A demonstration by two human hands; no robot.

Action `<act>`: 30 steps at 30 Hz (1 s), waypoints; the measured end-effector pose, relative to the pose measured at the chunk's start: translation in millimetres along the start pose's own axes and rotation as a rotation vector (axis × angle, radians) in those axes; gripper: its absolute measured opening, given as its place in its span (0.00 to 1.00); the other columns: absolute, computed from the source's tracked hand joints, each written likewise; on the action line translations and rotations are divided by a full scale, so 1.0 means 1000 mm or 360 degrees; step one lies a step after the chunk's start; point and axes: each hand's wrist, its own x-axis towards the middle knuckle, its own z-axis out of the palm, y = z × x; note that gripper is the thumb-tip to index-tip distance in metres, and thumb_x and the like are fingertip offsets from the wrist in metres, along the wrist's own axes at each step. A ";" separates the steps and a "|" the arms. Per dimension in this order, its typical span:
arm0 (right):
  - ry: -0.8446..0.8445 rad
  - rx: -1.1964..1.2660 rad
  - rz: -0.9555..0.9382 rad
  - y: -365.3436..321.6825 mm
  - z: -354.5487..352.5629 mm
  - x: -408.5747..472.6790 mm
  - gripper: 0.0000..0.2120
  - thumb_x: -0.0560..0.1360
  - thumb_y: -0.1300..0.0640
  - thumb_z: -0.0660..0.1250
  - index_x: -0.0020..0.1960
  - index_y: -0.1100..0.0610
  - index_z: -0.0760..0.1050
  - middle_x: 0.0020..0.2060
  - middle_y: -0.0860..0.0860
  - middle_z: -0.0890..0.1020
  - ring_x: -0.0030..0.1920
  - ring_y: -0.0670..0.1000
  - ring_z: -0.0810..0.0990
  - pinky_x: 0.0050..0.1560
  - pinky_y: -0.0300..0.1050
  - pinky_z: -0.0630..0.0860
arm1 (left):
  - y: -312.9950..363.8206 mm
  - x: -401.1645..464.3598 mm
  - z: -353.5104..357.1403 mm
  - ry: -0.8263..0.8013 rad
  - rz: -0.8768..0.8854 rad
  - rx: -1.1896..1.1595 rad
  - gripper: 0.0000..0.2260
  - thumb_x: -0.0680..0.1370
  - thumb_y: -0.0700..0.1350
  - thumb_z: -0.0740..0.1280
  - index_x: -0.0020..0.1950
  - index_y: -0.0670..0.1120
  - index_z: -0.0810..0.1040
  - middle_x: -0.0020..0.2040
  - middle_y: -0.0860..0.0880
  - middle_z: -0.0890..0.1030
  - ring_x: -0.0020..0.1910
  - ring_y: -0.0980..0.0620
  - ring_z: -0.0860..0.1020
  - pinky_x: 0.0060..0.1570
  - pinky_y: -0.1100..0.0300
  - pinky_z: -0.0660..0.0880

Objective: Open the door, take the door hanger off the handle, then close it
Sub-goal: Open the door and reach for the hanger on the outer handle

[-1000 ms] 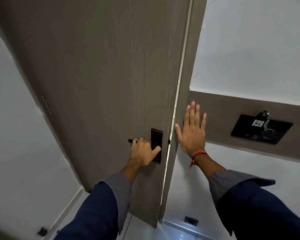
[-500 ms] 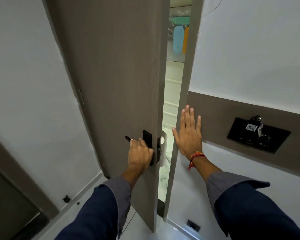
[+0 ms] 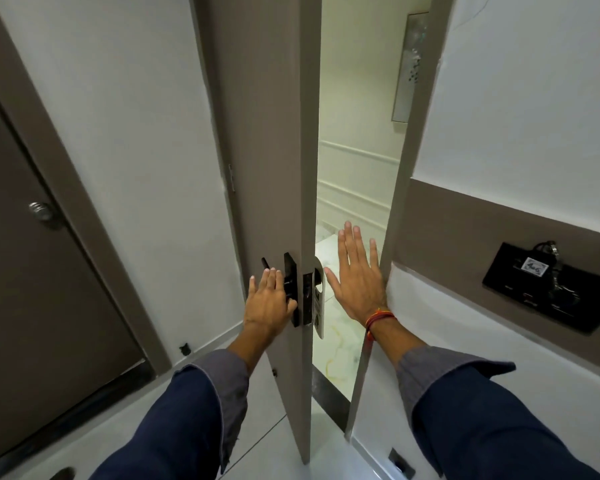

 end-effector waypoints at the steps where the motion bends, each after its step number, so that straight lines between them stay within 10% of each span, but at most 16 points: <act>1: -0.0042 0.0025 -0.0053 -0.004 0.001 -0.001 0.38 0.85 0.38 0.46 0.85 0.63 0.46 0.85 0.60 0.47 0.85 0.59 0.48 0.84 0.62 0.49 | -0.002 -0.004 -0.001 0.0008 -0.0026 0.0006 0.32 0.83 0.55 0.57 0.82 0.41 0.53 0.83 0.41 0.57 0.83 0.44 0.52 0.82 0.42 0.50; 10: -0.0386 0.0258 -0.0340 -0.034 0.015 0.017 0.28 0.86 0.44 0.52 0.77 0.62 0.68 0.81 0.60 0.66 0.84 0.59 0.58 0.84 0.60 0.55 | -0.023 -0.027 -0.009 -0.0015 -0.0170 0.0120 0.34 0.83 0.59 0.56 0.83 0.42 0.51 0.84 0.42 0.54 0.84 0.45 0.50 0.82 0.43 0.47; 15: -0.0490 0.0415 -0.0442 -0.046 0.018 0.036 0.15 0.84 0.58 0.56 0.64 0.63 0.75 0.62 0.60 0.81 0.67 0.60 0.77 0.71 0.54 0.70 | -0.034 -0.035 -0.007 -0.0033 -0.0237 0.0163 0.37 0.83 0.62 0.54 0.84 0.42 0.48 0.84 0.42 0.51 0.84 0.45 0.48 0.82 0.43 0.46; 30: -0.0569 0.0734 -0.0293 -0.079 0.044 0.116 0.09 0.82 0.67 0.59 0.58 0.67 0.76 0.57 0.63 0.82 0.58 0.63 0.79 0.54 0.53 0.76 | -0.057 -0.039 -0.009 -0.0140 -0.0236 0.0424 0.46 0.78 0.74 0.48 0.83 0.42 0.43 0.84 0.41 0.45 0.83 0.42 0.43 0.81 0.39 0.42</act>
